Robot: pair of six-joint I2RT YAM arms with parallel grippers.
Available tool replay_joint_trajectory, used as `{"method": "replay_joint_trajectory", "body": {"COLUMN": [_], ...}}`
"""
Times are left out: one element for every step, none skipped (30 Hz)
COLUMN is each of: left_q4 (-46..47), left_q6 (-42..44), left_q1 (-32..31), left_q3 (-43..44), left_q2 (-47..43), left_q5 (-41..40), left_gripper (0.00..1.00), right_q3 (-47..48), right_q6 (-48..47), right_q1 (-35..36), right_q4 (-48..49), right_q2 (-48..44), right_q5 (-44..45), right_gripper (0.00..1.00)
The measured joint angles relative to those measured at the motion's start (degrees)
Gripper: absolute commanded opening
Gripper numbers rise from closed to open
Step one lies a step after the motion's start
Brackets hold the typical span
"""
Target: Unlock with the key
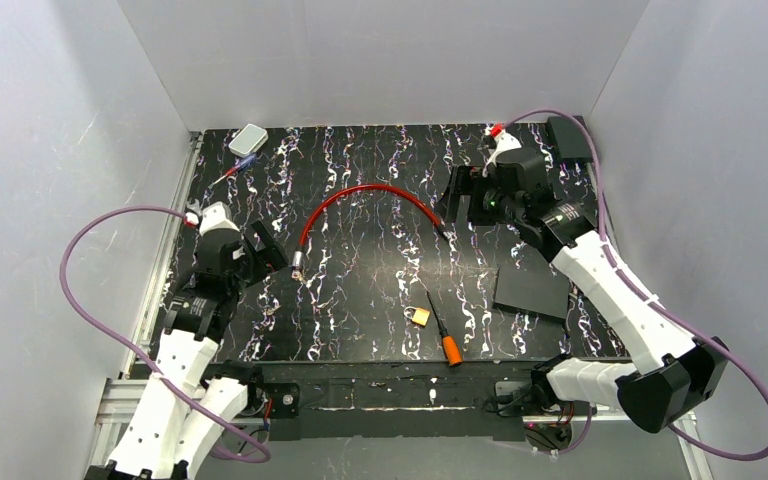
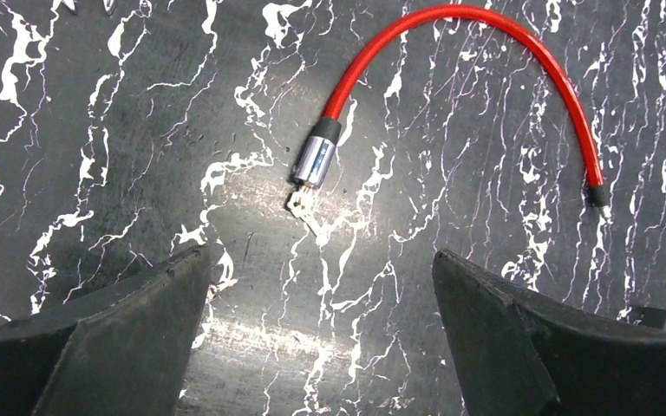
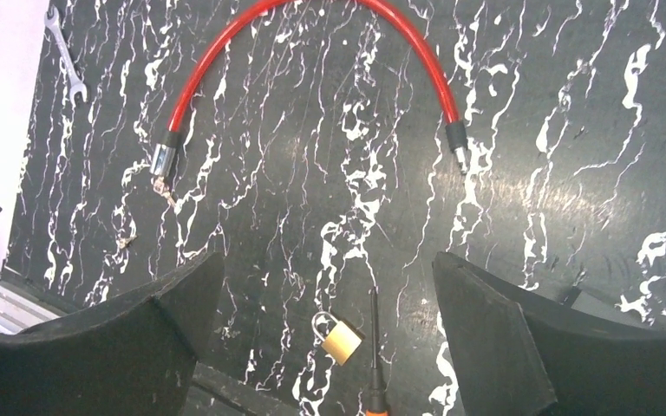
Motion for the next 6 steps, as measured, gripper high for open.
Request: {"method": "replay_joint_trajectory", "body": {"left_q4": [0.0,0.0,0.0,0.0,0.0,0.0], "left_q6": [0.1,0.2,0.3,0.3,0.3,0.3], "left_q1": [0.0,0.0,0.0,0.0,0.0,0.0], "left_q3": [-0.3,-0.5,-0.8,-0.9,-1.0,-1.0], "left_q2": [0.0,0.0,0.0,0.0,0.0,0.0], "left_q5": [0.0,0.0,0.0,0.0,0.0,0.0], "left_gripper": [0.98,0.98,0.98,0.98,0.98,0.98], "right_q3": [-0.4,-1.0,-1.6,-1.9,-2.2,-2.3], "right_q6": [0.3,0.9,1.4,1.7,2.1,2.6], "right_q1": [0.0,0.0,0.0,0.0,0.0,0.0], "right_q4": [0.1,0.2,0.3,0.0,-0.1,-0.2], "right_q2": [0.0,0.0,0.0,0.0,0.0,0.0], "right_q5": [-0.1,-0.3,-0.4,-0.4,-0.3,0.0], "right_gripper": [0.98,0.98,0.98,0.98,0.98,0.98]}}
